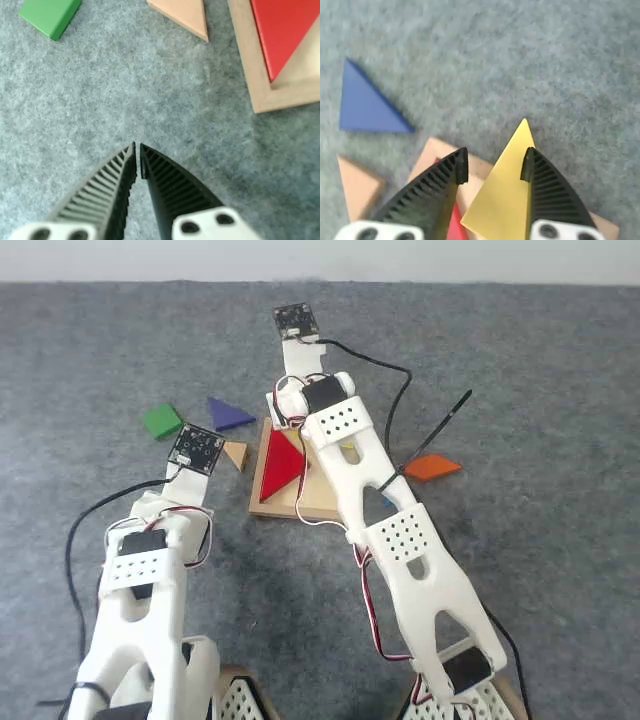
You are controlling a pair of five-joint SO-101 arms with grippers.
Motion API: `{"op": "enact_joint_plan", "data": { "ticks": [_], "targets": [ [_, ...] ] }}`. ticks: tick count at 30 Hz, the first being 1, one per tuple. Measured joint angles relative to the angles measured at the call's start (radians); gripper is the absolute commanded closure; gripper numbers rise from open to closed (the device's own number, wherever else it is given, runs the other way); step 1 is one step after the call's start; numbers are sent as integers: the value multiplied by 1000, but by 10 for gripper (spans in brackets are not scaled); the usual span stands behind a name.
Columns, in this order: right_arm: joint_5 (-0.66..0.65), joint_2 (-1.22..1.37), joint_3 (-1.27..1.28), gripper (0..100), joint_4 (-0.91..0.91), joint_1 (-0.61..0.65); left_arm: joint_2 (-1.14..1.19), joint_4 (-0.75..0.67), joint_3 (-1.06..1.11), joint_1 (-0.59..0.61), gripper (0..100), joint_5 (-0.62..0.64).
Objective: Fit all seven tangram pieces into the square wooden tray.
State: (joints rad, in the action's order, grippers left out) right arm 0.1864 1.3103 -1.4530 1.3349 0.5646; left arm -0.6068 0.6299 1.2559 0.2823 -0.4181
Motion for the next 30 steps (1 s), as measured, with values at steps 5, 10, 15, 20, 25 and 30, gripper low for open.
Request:
{"op": "enact_joint_plan", "data": {
  "ticks": [5,10,15,20,25,30],
  "targets": [
    [-170,0,-5,812,64,2,0,0,0,0,985,0],
    [-290,0,-12,924,98,2,0,0,0,0,985,0],
    [-436,-2,-32,983,146,2,0,0,0,0,985,0],
    [-494,11,-75,978,229,43,0,0,0,0,985,0],
    [-503,12,-169,980,293,60,0,0,0,0,985,0],
    [-503,-6,-180,993,381,20,0,0,0,0,985,0]
  ]
}}
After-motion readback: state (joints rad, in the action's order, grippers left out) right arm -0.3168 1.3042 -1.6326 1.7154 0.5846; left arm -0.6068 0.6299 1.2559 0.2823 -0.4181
